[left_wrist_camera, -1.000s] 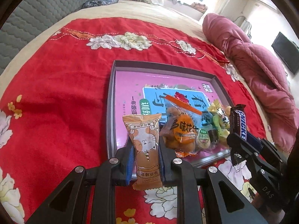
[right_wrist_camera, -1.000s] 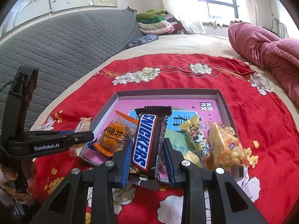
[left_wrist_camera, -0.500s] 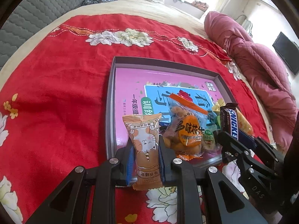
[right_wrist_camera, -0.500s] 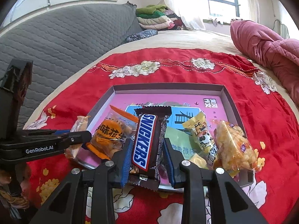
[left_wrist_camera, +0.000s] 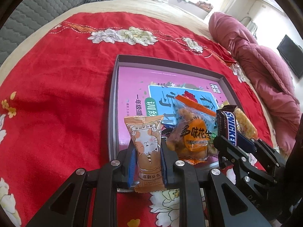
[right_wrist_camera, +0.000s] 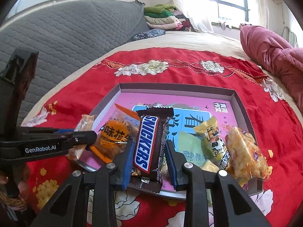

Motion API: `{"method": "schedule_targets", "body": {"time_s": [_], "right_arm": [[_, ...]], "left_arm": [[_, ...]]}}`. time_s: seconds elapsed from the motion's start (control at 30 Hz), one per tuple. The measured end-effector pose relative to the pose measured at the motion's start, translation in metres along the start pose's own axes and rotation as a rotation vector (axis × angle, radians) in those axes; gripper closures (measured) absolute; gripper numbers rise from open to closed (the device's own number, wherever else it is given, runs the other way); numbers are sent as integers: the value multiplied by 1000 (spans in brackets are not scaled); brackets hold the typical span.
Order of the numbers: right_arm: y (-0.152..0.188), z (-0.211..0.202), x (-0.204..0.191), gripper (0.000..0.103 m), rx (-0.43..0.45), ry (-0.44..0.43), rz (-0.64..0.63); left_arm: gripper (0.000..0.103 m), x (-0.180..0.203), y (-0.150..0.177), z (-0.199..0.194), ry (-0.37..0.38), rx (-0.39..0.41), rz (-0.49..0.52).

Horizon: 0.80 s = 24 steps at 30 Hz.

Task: Organize snacks
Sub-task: 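Carry the Snickers bar and the tan cat-printed bag over the pink tray, then lower both snacks into the tray and open both tools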

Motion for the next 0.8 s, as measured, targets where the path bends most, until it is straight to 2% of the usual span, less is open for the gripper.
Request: {"method": "schedule_targets", "body": {"time_s": [0.2,0.8], "right_arm": [[4,3,7,70,-17,22,26],[2,-3,9,70,11,56,31]], "left_arm": [[80,0,0,0,3,-1,-7],[80,3,0,1,12,-2,2]]}}
Point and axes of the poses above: each gripper's, at about its wrist camera, not at the fingertips, and z roughly the way its jaws point, x to its right, y to its underside, the point moved 4 cm from there along z, roughly the way its jaws point, and after that the axes turned 13 degrees about -y, right-handed, at the moved point
